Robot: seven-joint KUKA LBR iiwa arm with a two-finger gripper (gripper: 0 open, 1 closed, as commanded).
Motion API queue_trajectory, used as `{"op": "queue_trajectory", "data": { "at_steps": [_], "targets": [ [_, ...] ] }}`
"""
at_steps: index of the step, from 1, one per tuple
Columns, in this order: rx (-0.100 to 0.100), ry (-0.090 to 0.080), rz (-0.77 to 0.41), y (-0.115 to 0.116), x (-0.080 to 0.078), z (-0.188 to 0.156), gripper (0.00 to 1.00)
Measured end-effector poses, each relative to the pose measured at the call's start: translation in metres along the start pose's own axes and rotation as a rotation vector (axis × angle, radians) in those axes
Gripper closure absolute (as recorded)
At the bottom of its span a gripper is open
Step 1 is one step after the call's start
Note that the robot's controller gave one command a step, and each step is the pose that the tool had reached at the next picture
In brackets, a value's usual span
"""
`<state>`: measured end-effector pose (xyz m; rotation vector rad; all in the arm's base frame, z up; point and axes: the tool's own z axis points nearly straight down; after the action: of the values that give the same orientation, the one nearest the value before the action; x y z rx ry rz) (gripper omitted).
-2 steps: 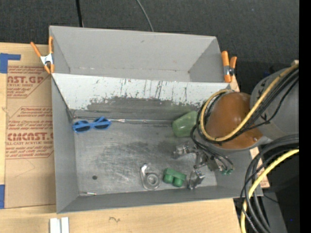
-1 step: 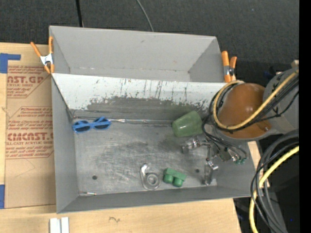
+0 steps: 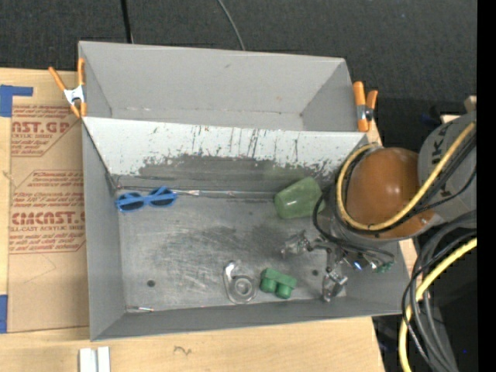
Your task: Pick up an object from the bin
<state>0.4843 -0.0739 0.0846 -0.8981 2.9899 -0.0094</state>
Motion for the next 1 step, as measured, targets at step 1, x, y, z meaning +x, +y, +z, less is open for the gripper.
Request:
{"op": "queue_trajectory", "data": {
  "at_steps": [1],
  "targets": [
    [-0.004, 0.004, -0.108, 0.0447, -0.0372, 0.0111, 0.0]
  ]
}}
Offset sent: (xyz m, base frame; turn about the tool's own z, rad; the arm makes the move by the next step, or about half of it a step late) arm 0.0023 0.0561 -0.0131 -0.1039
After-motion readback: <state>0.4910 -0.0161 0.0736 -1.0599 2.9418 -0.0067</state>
